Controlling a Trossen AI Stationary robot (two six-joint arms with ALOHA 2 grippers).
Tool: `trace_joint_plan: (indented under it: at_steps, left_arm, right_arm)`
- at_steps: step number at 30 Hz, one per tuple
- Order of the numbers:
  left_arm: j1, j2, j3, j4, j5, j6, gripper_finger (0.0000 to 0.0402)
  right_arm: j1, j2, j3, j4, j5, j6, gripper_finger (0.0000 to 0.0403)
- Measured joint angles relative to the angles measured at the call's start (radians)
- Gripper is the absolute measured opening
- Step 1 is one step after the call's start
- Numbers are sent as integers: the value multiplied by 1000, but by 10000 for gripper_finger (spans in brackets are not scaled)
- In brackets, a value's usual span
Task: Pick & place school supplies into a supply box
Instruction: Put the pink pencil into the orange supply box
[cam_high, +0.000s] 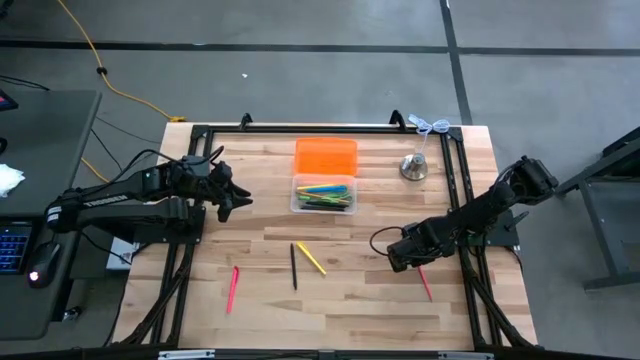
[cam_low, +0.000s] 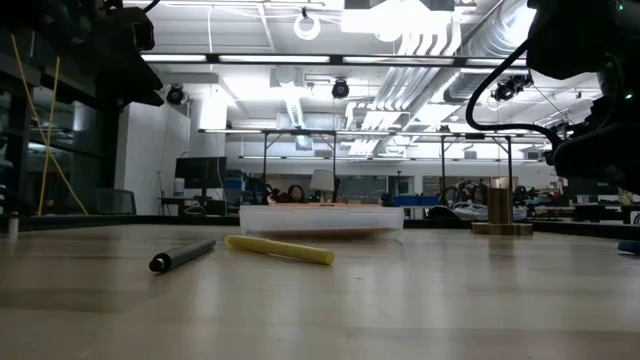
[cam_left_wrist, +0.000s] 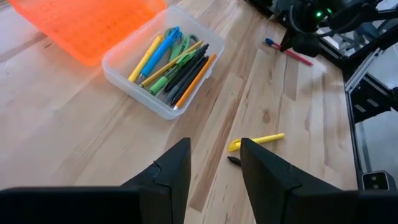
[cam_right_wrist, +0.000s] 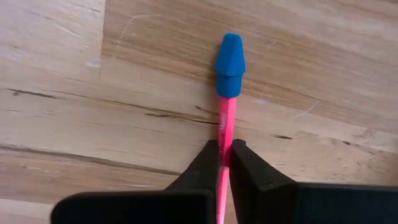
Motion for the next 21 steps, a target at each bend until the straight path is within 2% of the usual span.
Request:
trace_joint_plan:
  at_steps: [8,14,18,21]
  left_arm:
    - [0,0,0,-9,-24,29,168]
    - [0,0,0,10,-58,66,168]
    - [0,-1,-12,86,-53,95,168]
    - [0,-14,-71,186,-26,98,168]
  right_arm:
    - [0,-2,5,-5,-11,-6,4]
    - [1,-26,42,-43,37,-10,2]
    - [0,-29,71,-55,85,-13,1]
    - [-1,-29,84,-43,115,-14,1]
